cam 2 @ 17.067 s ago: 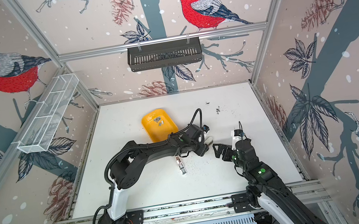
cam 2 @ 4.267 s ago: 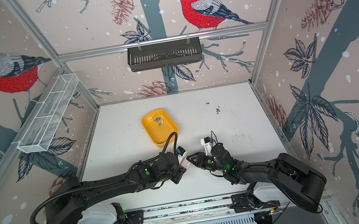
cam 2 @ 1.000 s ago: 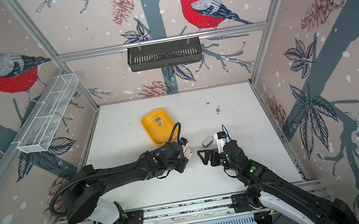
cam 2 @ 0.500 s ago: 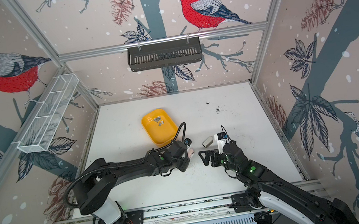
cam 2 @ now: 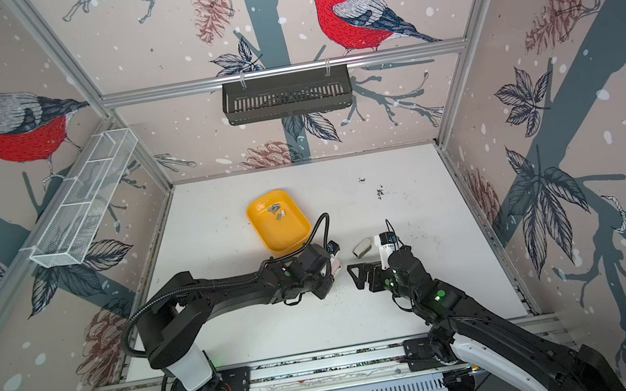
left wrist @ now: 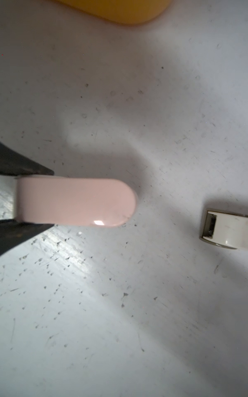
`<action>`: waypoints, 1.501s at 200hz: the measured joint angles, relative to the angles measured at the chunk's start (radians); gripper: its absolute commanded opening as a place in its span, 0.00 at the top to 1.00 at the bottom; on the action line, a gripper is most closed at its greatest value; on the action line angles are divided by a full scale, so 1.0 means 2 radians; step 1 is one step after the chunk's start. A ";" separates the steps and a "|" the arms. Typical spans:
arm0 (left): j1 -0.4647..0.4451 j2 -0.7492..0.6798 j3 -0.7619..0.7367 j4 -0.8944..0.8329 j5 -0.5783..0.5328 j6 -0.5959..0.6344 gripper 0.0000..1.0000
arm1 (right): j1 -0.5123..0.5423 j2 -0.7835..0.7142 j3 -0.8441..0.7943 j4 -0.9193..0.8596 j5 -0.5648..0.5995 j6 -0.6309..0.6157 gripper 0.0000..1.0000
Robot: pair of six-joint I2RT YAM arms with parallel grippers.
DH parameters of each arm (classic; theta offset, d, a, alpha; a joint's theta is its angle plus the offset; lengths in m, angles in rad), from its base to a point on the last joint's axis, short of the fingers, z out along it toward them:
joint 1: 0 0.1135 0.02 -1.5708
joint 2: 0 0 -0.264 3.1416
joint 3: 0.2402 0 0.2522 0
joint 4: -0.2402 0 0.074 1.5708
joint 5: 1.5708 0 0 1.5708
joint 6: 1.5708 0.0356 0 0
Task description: Load the staples into the stapler
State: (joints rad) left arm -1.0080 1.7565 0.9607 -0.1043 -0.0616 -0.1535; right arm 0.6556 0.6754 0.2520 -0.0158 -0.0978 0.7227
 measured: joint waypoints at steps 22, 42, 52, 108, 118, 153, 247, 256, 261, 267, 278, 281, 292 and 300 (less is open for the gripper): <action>0.003 0.007 0.005 -0.005 -0.005 0.000 0.81 | -0.001 0.004 0.000 0.000 0.000 0.000 0.00; 0.006 0.009 0.006 -0.006 -0.006 0.000 0.81 | -0.002 0.007 0.001 -0.001 0.000 0.000 0.00; 0.007 0.009 0.006 -0.006 -0.008 0.000 0.81 | -0.002 0.009 0.001 -0.001 0.000 0.000 0.00; 0.010 0.011 0.006 -0.006 -0.008 0.000 0.80 | -0.004 0.018 0.004 0.000 0.000 0.000 0.00; 0.010 0.011 0.006 -0.006 -0.008 0.000 0.80 | -0.004 0.019 0.004 0.001 0.000 0.000 0.00; 0.010 0.013 0.006 -0.006 -0.006 0.000 0.79 | -0.004 0.020 0.004 0.001 -0.001 0.000 0.00; 0.011 0.017 0.004 -0.005 0.003 0.001 0.70 | -0.004 0.015 -0.002 0.001 -0.001 0.003 0.00; 0.011 0.017 0.004 -0.006 0.003 0.001 0.67 | -0.004 0.014 -0.002 0.001 -0.001 0.003 0.00; 0.011 0.017 0.003 -0.005 0.003 0.001 0.65 | -0.004 0.014 -0.002 0.001 -0.001 0.003 0.00; 0.011 0.017 0.003 -0.005 0.003 0.001 0.63 | -0.004 0.014 -0.002 0.001 -0.001 0.003 0.00; 0.011 0.017 0.002 -0.004 0.003 0.001 0.61 | -0.004 0.014 -0.003 0.001 -0.001 0.004 0.00; 0.011 0.017 0.001 -0.004 0.003 0.001 0.60 | -0.004 0.014 -0.003 0.001 -0.001 0.004 0.00; 0.011 0.016 0.000 -0.002 0.003 0.001 0.57 | -0.004 0.014 -0.003 0.001 -0.001 0.004 0.00; 0.011 0.016 -0.001 -0.001 0.003 0.001 0.56 | -0.004 0.014 -0.003 0.002 -0.001 0.004 0.00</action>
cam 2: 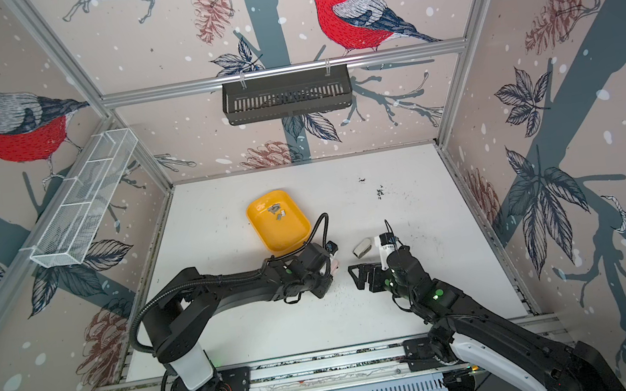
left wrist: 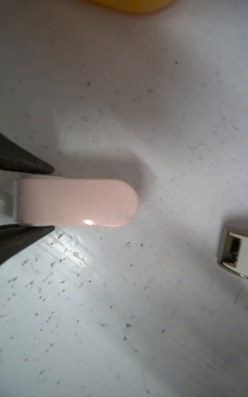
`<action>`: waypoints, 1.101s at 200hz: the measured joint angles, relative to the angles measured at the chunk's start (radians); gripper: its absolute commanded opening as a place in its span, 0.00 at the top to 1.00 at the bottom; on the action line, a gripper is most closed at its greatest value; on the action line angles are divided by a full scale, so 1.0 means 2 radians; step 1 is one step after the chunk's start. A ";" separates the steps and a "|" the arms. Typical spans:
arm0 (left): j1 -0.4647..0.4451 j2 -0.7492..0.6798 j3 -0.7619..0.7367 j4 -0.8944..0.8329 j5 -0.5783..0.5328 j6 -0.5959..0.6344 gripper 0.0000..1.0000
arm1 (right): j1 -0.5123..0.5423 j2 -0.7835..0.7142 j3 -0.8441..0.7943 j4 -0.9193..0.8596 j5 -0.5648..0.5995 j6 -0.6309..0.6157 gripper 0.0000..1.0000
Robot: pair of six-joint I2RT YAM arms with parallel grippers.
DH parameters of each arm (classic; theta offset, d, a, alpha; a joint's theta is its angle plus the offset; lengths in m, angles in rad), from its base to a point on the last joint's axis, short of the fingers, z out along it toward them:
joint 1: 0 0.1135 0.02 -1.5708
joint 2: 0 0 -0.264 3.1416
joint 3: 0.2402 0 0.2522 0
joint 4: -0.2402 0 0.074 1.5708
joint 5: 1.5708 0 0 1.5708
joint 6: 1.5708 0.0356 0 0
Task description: Load the staples into the stapler
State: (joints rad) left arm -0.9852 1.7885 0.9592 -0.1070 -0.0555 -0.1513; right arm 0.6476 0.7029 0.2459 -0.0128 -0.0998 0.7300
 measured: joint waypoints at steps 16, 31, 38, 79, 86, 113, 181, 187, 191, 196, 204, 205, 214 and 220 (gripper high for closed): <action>0.000 -0.001 -0.002 0.001 0.000 0.000 0.53 | 0.000 0.000 -0.001 0.000 0.000 0.000 0.00; 0.000 -0.001 -0.002 0.002 0.000 -0.001 0.50 | 0.000 0.000 -0.002 0.000 0.000 0.000 0.00; 0.000 -0.001 -0.002 0.003 0.000 -0.001 0.49 | 0.000 0.000 -0.002 0.000 0.000 0.000 0.00; 0.000 -0.009 -0.005 0.004 0.000 -0.001 0.43 | 0.000 0.000 -0.002 0.004 0.000 0.000 0.00; 0.000 -0.013 -0.006 0.004 -0.001 -0.002 0.41 | 0.000 -0.001 -0.002 0.004 0.000 0.000 0.00; 0.000 -0.035 -0.014 0.004 -0.007 -0.005 0.30 | -0.001 -0.001 -0.002 0.004 0.000 0.000 0.00; 0.002 -0.127 -0.036 0.003 -0.031 -0.024 0.03 | -0.001 0.009 0.020 0.001 0.025 -0.001 0.00; 0.003 -0.134 -0.040 0.003 -0.035 -0.027 0.03 | -0.001 0.010 0.024 0.002 0.030 -0.001 0.00; 0.004 -0.138 -0.043 0.003 -0.037 -0.027 0.03 | -0.001 0.011 0.026 0.001 0.035 -0.001 0.00; 0.007 -0.143 -0.045 0.003 -0.039 -0.028 0.03 | -0.001 0.012 0.029 0.000 0.041 -0.001 0.00; 0.012 -0.151 -0.050 0.003 -0.045 -0.030 0.03 | -0.001 0.016 0.035 -0.001 0.052 -0.001 0.00; 0.012 -0.152 -0.051 0.003 -0.046 -0.030 0.03 | -0.001 0.016 0.035 -0.001 0.053 -0.001 0.00; 0.018 -0.160 -0.055 0.003 -0.055 -0.031 0.03 | -0.002 0.021 0.042 -0.002 0.063 -0.002 0.00; 0.023 -0.165 -0.058 0.003 -0.060 -0.031 0.03 | -0.002 0.025 0.048 -0.003 0.071 -0.003 0.00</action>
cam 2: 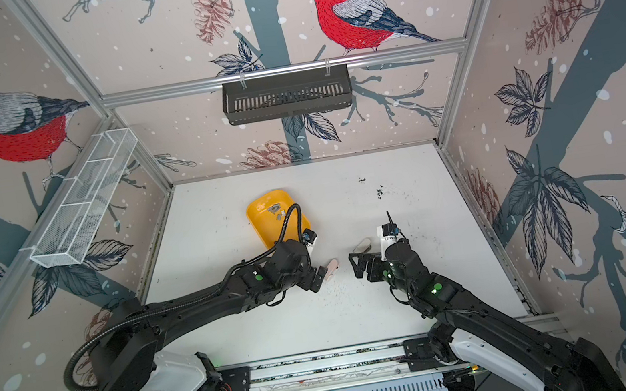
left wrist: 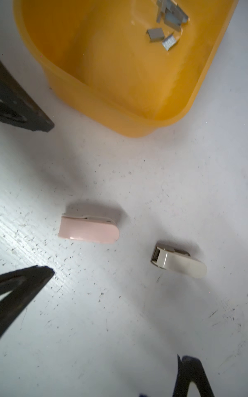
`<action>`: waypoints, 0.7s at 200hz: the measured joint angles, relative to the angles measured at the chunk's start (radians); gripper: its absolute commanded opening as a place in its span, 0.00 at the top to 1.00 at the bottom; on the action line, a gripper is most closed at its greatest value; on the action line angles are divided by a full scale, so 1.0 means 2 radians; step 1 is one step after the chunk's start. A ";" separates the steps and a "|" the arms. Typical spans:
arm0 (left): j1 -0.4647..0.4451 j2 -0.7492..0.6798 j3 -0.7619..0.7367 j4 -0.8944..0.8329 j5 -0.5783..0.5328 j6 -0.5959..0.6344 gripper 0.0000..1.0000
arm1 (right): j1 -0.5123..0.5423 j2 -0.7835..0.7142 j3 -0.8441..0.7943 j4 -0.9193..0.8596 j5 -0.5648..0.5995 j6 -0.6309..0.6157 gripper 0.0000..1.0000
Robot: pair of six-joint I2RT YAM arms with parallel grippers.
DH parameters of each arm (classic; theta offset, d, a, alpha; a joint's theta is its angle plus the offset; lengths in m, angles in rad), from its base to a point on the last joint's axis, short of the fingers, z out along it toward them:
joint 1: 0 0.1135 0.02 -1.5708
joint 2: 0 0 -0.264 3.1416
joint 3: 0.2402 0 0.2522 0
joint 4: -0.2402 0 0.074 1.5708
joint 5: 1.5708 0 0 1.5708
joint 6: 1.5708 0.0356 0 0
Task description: Load the staples into the stapler
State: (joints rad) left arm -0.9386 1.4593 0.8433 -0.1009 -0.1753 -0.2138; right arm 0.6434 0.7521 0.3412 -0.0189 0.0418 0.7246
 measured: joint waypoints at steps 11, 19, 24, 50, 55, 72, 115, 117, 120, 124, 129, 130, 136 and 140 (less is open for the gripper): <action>0.013 -0.008 -0.005 0.000 -0.007 -0.002 0.03 | -0.001 0.009 0.011 -0.001 0.017 -0.007 0.00; 0.026 -0.014 -0.010 0.002 -0.015 -0.004 0.03 | -0.002 0.016 0.018 0.000 0.030 -0.009 0.00; 0.035 -0.019 -0.013 0.002 -0.019 -0.006 0.03 | -0.003 0.020 0.022 0.000 0.038 -0.011 0.00; 0.089 -0.051 -0.036 0.011 -0.034 -0.014 0.03 | -0.008 0.046 0.046 0.001 0.072 -0.028 0.00; 0.099 -0.059 -0.041 0.012 -0.039 -0.016 0.03 | -0.009 0.051 0.051 0.002 0.078 -0.035 0.00; 0.125 -0.085 -0.052 0.021 -0.056 -0.021 0.03 | -0.013 0.066 0.066 0.005 0.095 -0.051 0.00; 0.187 -0.144 -0.094 0.064 -0.086 -0.021 0.03 | -0.018 0.075 0.073 0.027 0.142 -0.093 0.00; 0.189 -0.147 -0.097 0.067 -0.088 -0.021 0.03 | -0.018 0.075 0.072 0.030 0.144 -0.096 0.00; 0.192 -0.150 -0.101 0.072 -0.089 -0.021 0.03 | -0.019 0.075 0.071 0.034 0.147 -0.101 0.00; 0.198 -0.155 -0.108 0.077 -0.092 -0.020 0.03 | -0.019 0.074 0.069 0.039 0.151 -0.105 0.00; 0.204 -0.160 -0.114 0.083 -0.094 -0.020 0.03 | -0.020 0.074 0.066 0.047 0.155 -0.111 0.00; 0.205 -0.160 -0.115 0.083 -0.094 -0.020 0.03 | -0.020 0.074 0.066 0.048 0.155 -0.112 0.00; 0.216 -0.166 -0.122 0.086 -0.097 -0.020 0.03 | -0.022 0.073 0.062 0.057 0.162 -0.119 0.00; 0.224 -0.170 -0.126 0.090 -0.098 -0.021 0.03 | -0.023 0.073 0.059 0.062 0.165 -0.122 0.00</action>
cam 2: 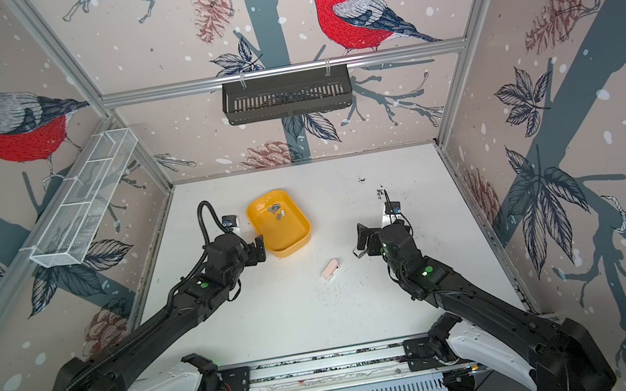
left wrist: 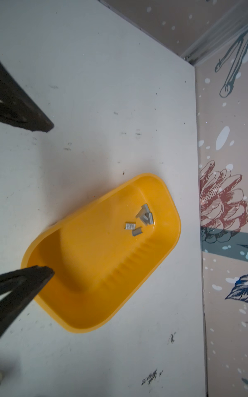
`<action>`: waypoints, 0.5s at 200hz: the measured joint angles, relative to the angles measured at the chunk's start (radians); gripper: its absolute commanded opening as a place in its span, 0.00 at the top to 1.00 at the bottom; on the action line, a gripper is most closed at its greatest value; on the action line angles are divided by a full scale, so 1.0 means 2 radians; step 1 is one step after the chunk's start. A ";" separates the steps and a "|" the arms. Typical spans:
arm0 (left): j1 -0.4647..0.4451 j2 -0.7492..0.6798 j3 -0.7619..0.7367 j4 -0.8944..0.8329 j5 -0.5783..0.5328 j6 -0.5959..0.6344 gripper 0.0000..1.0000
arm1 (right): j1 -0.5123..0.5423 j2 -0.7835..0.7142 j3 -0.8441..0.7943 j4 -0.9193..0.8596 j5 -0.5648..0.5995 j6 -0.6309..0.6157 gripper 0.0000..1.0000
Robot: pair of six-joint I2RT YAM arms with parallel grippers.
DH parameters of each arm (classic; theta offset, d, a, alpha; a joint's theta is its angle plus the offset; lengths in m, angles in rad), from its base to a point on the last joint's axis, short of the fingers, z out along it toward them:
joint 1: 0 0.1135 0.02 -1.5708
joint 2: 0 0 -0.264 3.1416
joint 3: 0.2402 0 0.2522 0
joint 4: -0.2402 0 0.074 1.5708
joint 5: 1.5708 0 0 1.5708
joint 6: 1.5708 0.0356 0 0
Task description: Load the staples into the stapler
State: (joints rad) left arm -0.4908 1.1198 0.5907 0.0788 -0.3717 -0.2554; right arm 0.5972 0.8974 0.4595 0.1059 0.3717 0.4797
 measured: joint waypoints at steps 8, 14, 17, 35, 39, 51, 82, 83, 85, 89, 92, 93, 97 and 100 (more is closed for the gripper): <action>0.014 -0.007 -0.007 0.006 -0.003 0.000 0.03 | -0.003 -0.001 -0.006 0.011 0.006 -0.008 0.00; 0.026 -0.012 -0.010 0.010 -0.006 -0.002 0.03 | -0.006 -0.001 -0.010 0.021 0.011 -0.015 0.00; 0.030 -0.014 -0.013 0.013 -0.007 -0.002 0.03 | -0.008 -0.001 -0.012 0.027 0.012 -0.020 0.00; 0.058 -0.032 -0.026 0.029 -0.013 -0.002 0.02 | -0.019 -0.002 -0.022 0.048 0.020 -0.033 0.00; 0.065 -0.036 -0.031 0.034 -0.013 -0.002 0.03 | -0.022 -0.002 -0.024 0.053 0.022 -0.035 0.00; 0.083 -0.047 -0.045 0.049 -0.014 0.000 0.02 | -0.031 -0.002 -0.027 0.066 0.026 -0.045 0.00; 0.117 -0.067 -0.096 0.107 -0.009 0.031 0.02 | -0.055 0.001 -0.031 0.094 0.027 -0.059 0.00; 0.118 -0.067 -0.097 0.109 -0.009 0.031 0.02 | -0.056 0.001 -0.031 0.094 0.027 -0.059 0.00; 0.119 -0.068 -0.101 0.114 -0.008 0.034 0.02 | -0.058 0.002 -0.031 0.095 0.027 -0.060 0.00; 0.121 -0.068 -0.106 0.121 -0.008 0.037 0.02 | -0.061 0.003 -0.033 0.098 0.027 -0.062 0.00; 0.123 -0.068 -0.109 0.125 -0.008 0.039 0.02 | -0.063 0.004 -0.033 0.101 0.027 -0.064 0.00; 0.124 -0.068 -0.111 0.128 -0.008 0.039 0.02 | -0.064 0.004 -0.034 0.102 0.027 -0.064 0.00; 0.126 -0.068 -0.115 0.137 -0.008 0.041 0.02 | -0.066 0.006 -0.035 0.105 0.027 -0.068 0.00; 0.127 -0.067 -0.119 0.144 -0.007 0.044 0.02 | -0.068 0.007 -0.036 0.107 0.026 -0.071 0.00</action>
State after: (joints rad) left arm -0.2367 0.9855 0.3534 0.3664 -0.3866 -0.1680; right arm 0.4606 0.9112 0.3878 0.3206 0.4244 0.3370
